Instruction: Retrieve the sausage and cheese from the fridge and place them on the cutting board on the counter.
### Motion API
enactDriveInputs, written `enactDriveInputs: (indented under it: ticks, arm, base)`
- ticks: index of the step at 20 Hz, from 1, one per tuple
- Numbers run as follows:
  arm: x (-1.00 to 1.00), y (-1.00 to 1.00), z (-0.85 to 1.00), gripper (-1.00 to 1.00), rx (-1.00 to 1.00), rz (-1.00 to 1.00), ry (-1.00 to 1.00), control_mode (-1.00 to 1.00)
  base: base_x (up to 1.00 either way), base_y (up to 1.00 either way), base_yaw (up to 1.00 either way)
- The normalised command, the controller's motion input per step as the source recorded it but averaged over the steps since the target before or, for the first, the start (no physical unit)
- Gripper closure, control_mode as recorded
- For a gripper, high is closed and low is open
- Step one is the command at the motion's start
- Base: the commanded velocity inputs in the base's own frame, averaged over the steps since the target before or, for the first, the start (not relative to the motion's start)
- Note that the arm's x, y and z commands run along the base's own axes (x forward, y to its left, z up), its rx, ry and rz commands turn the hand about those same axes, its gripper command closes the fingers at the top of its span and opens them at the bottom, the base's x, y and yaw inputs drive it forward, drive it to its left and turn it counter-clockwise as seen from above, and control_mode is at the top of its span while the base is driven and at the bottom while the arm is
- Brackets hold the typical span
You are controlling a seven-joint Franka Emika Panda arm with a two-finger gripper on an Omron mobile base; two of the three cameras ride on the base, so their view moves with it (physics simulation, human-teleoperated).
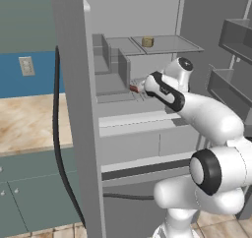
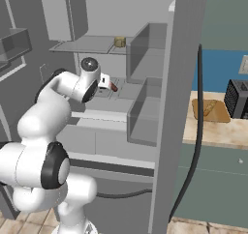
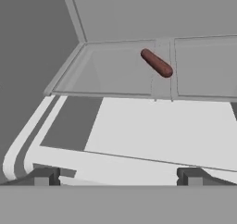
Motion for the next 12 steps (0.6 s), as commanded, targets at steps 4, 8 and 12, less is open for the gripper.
enactDriveInputs:
  ticks: [4, 8, 12]
  arm:
    - [0.29, 0.01, -0.04, -1.0, 0.0, 0.0, 0.0, -1.0]
    - [0.12, -0.07, -0.26, -1.0, 0.0, 0.0, -0.05, -1.0]
    - [0.31, -0.21, -0.1, -1.0, 0.0, 0.05, -0.07, -1.0]
  base:
    - [0.0, 0.0, 0.0]
    - [0.0, 0.0, 0.0]
    - [0.0, 0.0, 0.0]
